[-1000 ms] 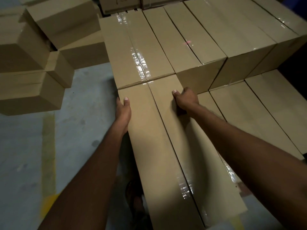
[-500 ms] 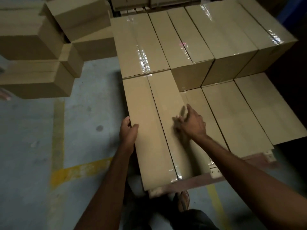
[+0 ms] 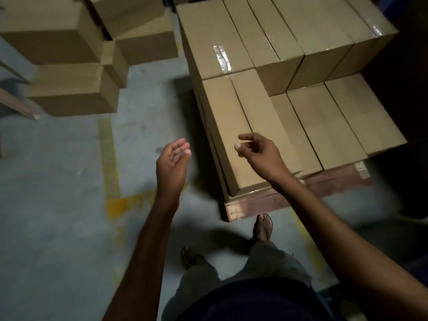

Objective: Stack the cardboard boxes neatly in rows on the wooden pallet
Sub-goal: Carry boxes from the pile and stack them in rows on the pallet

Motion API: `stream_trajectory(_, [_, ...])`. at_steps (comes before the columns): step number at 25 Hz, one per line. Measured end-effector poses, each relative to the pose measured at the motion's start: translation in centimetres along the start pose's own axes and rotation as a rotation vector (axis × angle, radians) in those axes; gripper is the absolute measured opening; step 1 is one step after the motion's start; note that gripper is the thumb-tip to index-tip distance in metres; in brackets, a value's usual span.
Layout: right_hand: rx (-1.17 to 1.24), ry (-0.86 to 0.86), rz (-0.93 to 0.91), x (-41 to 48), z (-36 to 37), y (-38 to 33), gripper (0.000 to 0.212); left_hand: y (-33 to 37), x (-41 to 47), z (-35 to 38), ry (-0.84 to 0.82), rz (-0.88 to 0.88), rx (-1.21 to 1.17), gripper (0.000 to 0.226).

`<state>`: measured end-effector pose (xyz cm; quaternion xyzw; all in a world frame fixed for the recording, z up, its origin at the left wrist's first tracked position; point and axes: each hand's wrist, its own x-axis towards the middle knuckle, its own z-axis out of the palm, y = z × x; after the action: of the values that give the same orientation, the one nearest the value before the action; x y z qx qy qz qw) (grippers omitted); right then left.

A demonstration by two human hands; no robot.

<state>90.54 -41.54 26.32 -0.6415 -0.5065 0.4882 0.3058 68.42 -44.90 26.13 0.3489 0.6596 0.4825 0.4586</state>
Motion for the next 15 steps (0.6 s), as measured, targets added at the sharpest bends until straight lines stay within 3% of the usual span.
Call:
stream_trajectory(7, [0.176,-0.123,0.016,-8.1,10.7,-5.8,0.023,0.5,-5.2,-11.6,0.082,-0.037,-0.179,0.027])
stream_trajectory(15, [0.149,-0.375,-0.039,-6.2,23.4,-12.3,0.023,3.2,-1.1,-21.1,0.228,-0.034,-0.233,0.026])
